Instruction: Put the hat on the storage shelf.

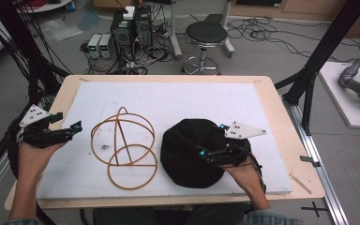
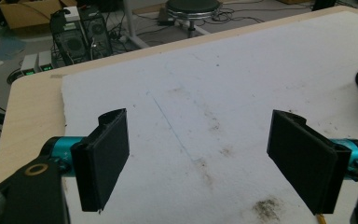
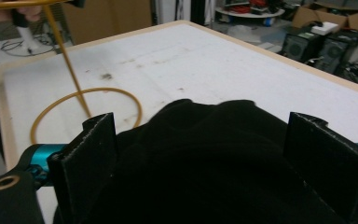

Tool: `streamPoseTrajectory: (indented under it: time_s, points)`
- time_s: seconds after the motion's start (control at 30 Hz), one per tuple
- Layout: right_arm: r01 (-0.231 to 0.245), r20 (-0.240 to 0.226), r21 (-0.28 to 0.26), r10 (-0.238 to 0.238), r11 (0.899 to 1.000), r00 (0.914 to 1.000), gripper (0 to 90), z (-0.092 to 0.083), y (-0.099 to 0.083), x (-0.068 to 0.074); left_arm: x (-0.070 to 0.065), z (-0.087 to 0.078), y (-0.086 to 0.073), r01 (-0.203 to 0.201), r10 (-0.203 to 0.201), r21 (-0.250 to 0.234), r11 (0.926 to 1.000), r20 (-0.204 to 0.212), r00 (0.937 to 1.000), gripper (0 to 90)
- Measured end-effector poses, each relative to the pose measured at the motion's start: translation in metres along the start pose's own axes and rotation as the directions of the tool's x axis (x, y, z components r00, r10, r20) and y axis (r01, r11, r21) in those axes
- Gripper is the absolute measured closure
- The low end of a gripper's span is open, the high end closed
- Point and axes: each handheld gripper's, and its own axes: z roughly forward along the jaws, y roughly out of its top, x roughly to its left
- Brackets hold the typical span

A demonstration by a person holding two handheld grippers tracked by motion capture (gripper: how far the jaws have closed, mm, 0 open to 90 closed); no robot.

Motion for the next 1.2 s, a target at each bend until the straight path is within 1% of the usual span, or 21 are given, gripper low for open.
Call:
streamPoseTrajectory:
  time_s: [0.03,0.1,0.2,0.23,0.27,0.37,0.43,0.57,0.63,0.67,0.73,0.77,0.87,0.9,0.93,0.97,1.0,1.1,1.2]
  points:
    - [0.01,-0.006,0.002,-0.01,1.0,0.9999,9.6,0.002,0.0,0.002,0.0,0.0,0.0,-0.003,0.003,0.004,1.0,0.001,1.0,21.2]
    - [0.016,-0.02,0.011,-0.016,1.0,0.9997,9.6,0.004,-0.001,0.004,0.0,0.0,0.0,0.0,0.0,0.006,1.0,0.002,1.0,21.2]
    - [0.018,-0.026,0.024,-0.017,1.0,0.9995,9.6,0.008,-0.002,0.007,0.0,0.001,0.0,0.001,-0.001,0.006,1.0,0.002,1.0,21.2]
    - [0.028,-0.027,0.023,-0.027,0.999,0.9993,9.6,0.01,-0.003,0.007,0.0,0.0,0.0,0.0,0.0,0.006,1.0,0.001,1.0,21.2]
    - [0.028,-0.027,0.023,-0.027,0.999,0.9993,9.6,0.01,-0.003,0.007,0.0,0.0,0.0,0.002,-0.002,0.004,1.0,0.0,1.0,21.2]
    - [0.043,-0.018,0.037,-0.042,0.998,0.999,9.7,0.013,-0.006,0.009,0.0,0.0,0.0,0.001,-0.001,0.003,1.0,-0.002,1.0,21.2]
    - [0.084,0.018,0.047,-0.085,0.995,0.9962,9.7,0.017,-0.009,0.012,0.0,0.0,0.0,0.002,-0.002,0.003,1.0,0.0,1.0,21.3]
    - [0.101,0.023,0.049,-0.102,0.994,0.9945,9.6,0.021,-0.01,0.014,0.0,0.0,0.0,-0.001,0.001,0.006,1.0,0.0,1.0,21.4]
    - [0.099,0.016,0.055,-0.1,0.994,0.9948,9.6,0.022,-0.012,0.015,0.0,0.0,-0.001,0.0,0.0,0.006,1.0,0.001,1.0,21.4]
    - [0.105,0.021,0.059,-0.106,0.993,0.9941,9.6,0.023,-0.012,0.014,0.0,0.0,-0.001,-0.001,0.001,0.006,1.0,0.001,1.0,21.4]
    - [0.098,0.014,0.069,-0.099,0.993,0.9949,9.6,0.024,-0.013,0.015,0.0,0.0,-0.001,0.0,0.0,0.006,1.0,0.002,1.0,21.4]
    - [0.106,0.019,0.077,-0.107,0.991,0.994,9.7,0.025,-0.013,0.016,0.0,0.0,-0.001,-0.002,0.002,0.008,1.0,0.002,1.0,21.4]
    - [0.103,0.018,0.097,-0.105,0.99,0.9943,9.7,0.028,-0.015,0.017,0.001,0.0,-0.001,0.0,0.0,0.008,1.0,0.0,1.0,21.4]
    - [0.098,0.023,0.101,-0.101,0.99,0.9946,11.6,0.028,-0.015,0.017,0.001,0.0,-0.001,0.0,0.0,0.008,1.0,0.0,1.0,21.5]
    - [0.097,0.029,0.11,-0.101,0.989,0.9945,15.4,0.028,-0.015,0.017,0.001,0.0,-0.001,0.002,-0.002,0.007,1.0,0.0,1.0,21.5]
    - [0.095,0.028,0.116,-0.099,0.989,0.9947,15.8,0.029,-0.016,0.017,0.001,0.0,-0.001,0.003,-0.003,0.005,1.0,0.0,1.0,21.4]
    - [0.092,0.034,0.123,-0.097,0.988,0.9947,18.0,0.03,-0.017,0.017,0.001,0.0,-0.001,0.001,-0.001,0.007,1.0,-0.001,1.0,21.5]
    - [0.077,0.029,0.145,-0.082,0.986,0.9962,21.9,0.032,-0.019,0.016,0.001,0.0,-0.001,0.001,-0.001,0.007,1.0,-0.002,1.0,21.5]
    - [0.057,0.026,0.154,-0.062,0.986,0.9978,27.2,0.033,-0.021,0.015,0.001,0.0,-0.001,0.002,-0.002,0.006,1.0,-0.001,1.0,21.5]
